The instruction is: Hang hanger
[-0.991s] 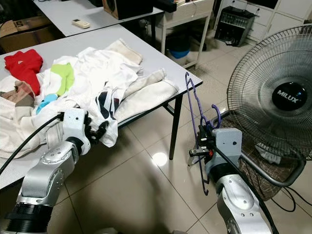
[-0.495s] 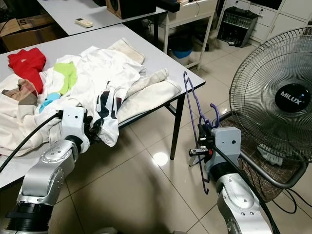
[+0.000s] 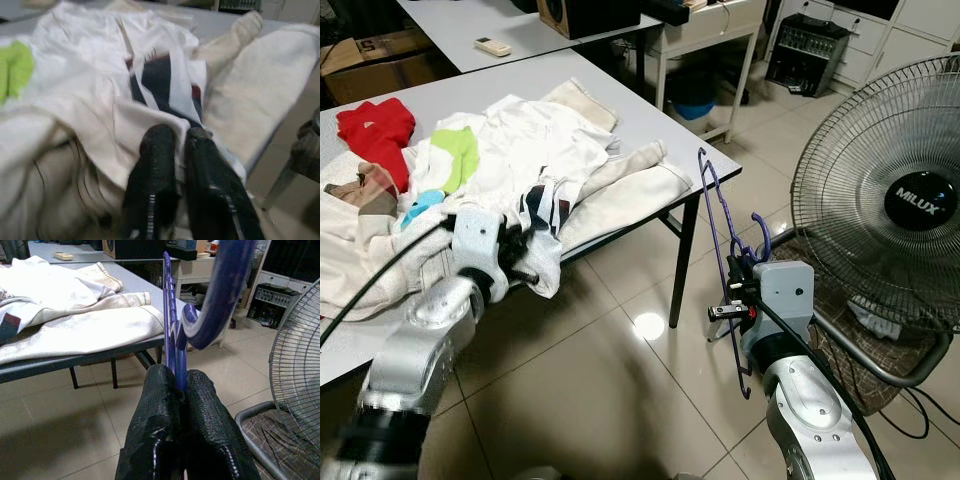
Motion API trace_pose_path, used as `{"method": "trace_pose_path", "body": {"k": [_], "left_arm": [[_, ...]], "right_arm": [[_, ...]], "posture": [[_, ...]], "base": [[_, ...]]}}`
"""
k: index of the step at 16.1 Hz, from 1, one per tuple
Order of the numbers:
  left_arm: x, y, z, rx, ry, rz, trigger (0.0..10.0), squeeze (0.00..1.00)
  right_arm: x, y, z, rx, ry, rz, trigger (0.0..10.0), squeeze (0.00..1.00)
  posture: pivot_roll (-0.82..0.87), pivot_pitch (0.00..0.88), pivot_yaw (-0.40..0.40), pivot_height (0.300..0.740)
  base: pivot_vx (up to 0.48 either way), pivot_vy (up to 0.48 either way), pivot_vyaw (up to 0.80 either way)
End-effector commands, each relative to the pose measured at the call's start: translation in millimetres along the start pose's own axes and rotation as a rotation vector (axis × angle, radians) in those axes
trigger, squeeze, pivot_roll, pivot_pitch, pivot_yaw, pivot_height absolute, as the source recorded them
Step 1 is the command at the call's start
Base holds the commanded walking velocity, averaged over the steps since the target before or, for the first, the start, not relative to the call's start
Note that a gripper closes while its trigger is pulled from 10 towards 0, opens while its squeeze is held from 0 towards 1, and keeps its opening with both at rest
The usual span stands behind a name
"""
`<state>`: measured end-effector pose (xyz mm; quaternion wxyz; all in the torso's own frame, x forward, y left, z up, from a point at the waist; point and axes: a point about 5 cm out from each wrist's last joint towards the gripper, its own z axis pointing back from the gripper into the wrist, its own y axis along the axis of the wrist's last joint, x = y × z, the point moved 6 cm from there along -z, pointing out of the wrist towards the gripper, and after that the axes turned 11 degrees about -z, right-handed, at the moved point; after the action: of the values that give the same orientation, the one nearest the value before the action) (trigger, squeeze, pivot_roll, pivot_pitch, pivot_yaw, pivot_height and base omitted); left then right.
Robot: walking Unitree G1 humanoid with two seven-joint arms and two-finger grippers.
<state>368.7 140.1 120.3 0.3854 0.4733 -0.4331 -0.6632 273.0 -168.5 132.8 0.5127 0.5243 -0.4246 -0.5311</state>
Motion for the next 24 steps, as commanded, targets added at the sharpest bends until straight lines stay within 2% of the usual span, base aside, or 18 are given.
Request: {"method": "trace_pose_path", "body": {"k": [1,2,3,4,5,6,7,8,9,10,11,15,18,19,21,22,23,24], "left_arm": [[0.1,24.7,-14.9,0.068,-0.018,-0.061,0.0,0.00],[0.1,24.7,-14.9,0.068,-0.018,-0.061,0.0,0.00],[9.2,50.3,-31.7,0.133,-0.061,-0.094,0.0,0.00],[19.8,64.1,-39.5,0.167,-0.105,-0.107,0.0,0.00],[40.9,74.6,-46.0,0.193,-0.183,-0.136,0.0,0.00],[70.3,81.9,-51.0,0.215,-0.287,-0.188,0.0,0.00],[86.7,78.1,-52.3,0.206,-0.344,-0.214,0.0,0.00],[90.9,75.4,-52.4,0.198,-0.361,-0.217,0.0,0.00],[99.3,60.0,-55.5,0.162,-0.367,-0.295,10.0,0.00],[104.3,50.9,-54.4,0.142,-0.402,-0.265,10.0,0.43],[102.2,54.5,-51.5,0.161,-0.420,-0.185,10.0,1.00],[97.7,67.1,-33.0,0.230,-0.554,-0.079,10.0,1.00],[77.3,73.4,-30.4,0.241,-0.484,0.013,10.0,1.00],[62.8,68.1,-28.4,0.213,-0.438,0.019,10.0,1.00],[28.2,46.0,-26.5,0.104,-0.286,-0.041,10.0,1.00],[15.8,32.2,-24.1,0.046,-0.231,-0.083,10.0,1.00],[11.5,24.4,-21.8,0.013,-0.213,-0.100,10.0,1.00],[9.5,9.8,-14.4,-0.049,-0.208,-0.125,10.0,0.00]], "right_arm": [[3.7,3.0,-1.8,0.016,-0.013,0.004,10.0,0.00],[3.7,3.0,-1.8,0.016,-0.013,0.004,10.0,0.00],[4.1,3.6,-2.4,0.019,-0.014,0.006,10.0,0.00],[4.3,3.9,-2.9,0.021,-0.015,0.007,10.0,0.00],[4.5,4.0,-3.2,0.022,-0.018,0.008,10.0,0.00],[5.0,4.3,-2.4,0.025,-0.024,0.010,10.0,0.00],[5.6,4.0,-1.3,0.025,-0.030,0.011,10.0,0.00],[5.9,3.9,-1.0,0.025,-0.032,0.012,10.0,0.00],[6.2,3.4,0.5,0.025,-0.039,0.010,10.0,0.00],[5.9,3.1,1.9,0.025,-0.043,0.009,10.0,0.00],[6.1,2.7,3.1,0.025,-0.047,0.009,10.0,0.00],[4.1,-0.4,1.7,0.016,-0.040,0.003,10.0,0.00],[3.7,0.0,1.6,0.018,-0.039,0.000,10.0,0.00],[3.0,-0.8,2.2,0.017,-0.039,-0.002,10.0,0.00],[2.0,-2.2,3.8,0.014,-0.040,-0.004,10.0,0.00],[2.2,-2.8,4.3,0.012,-0.042,-0.006,10.0,0.00],[2.3,-3.0,4.4,0.011,-0.043,-0.007,10.0,0.00],[2.0,-2.9,4.1,0.009,-0.042,-0.007,10.0,0.00]], "posture": [[0.01,0.026,0.034,0.740],[0.01,0.026,0.034,0.740],[0.01,0.024,0.035,0.740],[0.00,0.016,0.041,0.740],[-0.01,0.012,0.050,0.740],[-0.02,0.012,0.057,0.740],[-0.02,0.011,0.063,0.740],[-0.02,0.011,0.063,0.740],[-0.03,0.013,0.074,0.740],[-0.04,0.017,0.078,0.740],[-0.04,0.018,0.077,0.740],[-0.02,0.028,0.068,0.740],[-0.01,0.033,0.069,0.740],[-0.01,0.036,0.072,0.740],[0.00,0.041,0.077,0.740],[0.00,0.041,0.077,0.740],[0.00,0.041,0.077,0.740],[0.00,0.044,0.073,0.740]], "base": [[0.000,0.000,0.00],[0.000,0.000,0.00],[0.000,0.000,0.00],[0.000,0.000,0.00],[0.000,0.000,0.00],[0.000,0.000,0.00],[0.000,0.000,0.00],[0.000,0.000,0.00],[0.000,0.000,0.00],[0.000,0.000,0.00],[0.000,0.000,0.00],[0.000,0.000,0.00],[0.000,0.000,0.00],[0.000,0.000,0.00],[0.000,0.000,0.00],[0.000,0.000,0.00],[0.000,0.000,0.00],[0.000,0.000,0.00]]}}
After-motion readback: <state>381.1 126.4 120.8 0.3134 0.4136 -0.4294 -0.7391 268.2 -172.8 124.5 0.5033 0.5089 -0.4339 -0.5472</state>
